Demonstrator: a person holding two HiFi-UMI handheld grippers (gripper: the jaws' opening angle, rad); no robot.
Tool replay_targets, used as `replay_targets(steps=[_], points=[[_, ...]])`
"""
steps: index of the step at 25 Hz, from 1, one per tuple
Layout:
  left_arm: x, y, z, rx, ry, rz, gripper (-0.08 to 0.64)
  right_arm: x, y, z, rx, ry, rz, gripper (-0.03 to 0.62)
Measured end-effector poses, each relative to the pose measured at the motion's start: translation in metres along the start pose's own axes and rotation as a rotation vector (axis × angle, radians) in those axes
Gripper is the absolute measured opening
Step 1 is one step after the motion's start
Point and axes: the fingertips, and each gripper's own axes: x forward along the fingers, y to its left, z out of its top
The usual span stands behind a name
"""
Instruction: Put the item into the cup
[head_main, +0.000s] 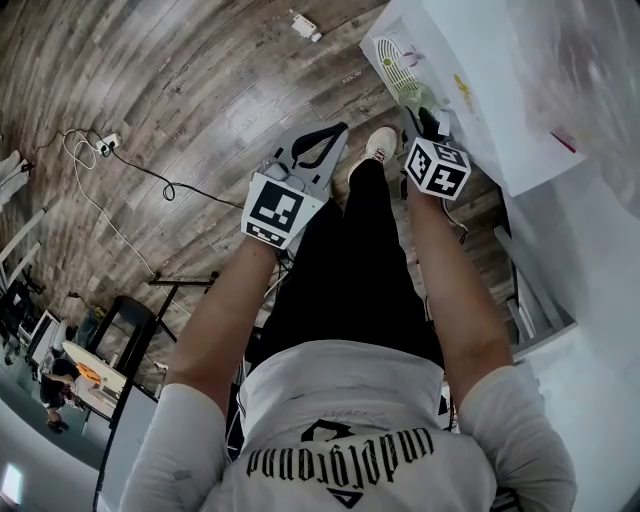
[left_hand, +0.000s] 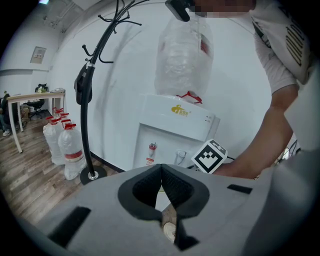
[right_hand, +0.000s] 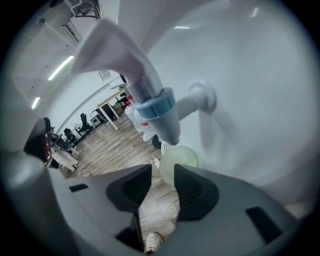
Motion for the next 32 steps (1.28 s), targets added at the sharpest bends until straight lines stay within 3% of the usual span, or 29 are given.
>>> replay_targets(steps=[12,23,32], points=[[-0.044,-0.025,0.036,0.041,-0.05,0.009,0.008,-0.055,0.04,0.004,-0.077,-0.011,0.038,0.152],[-0.133,-0.057,0.094,0.094,-0.116,0.019,0.008,-0.185,0.131,0.065,-0.316,-0.202,0.112,0.14],[-0.223,-0.091,0.16,0.155,-0.219,-0.003,0.008,-0.317,0.211,0.099,-0.392,-0.374,0.18,0.107]])
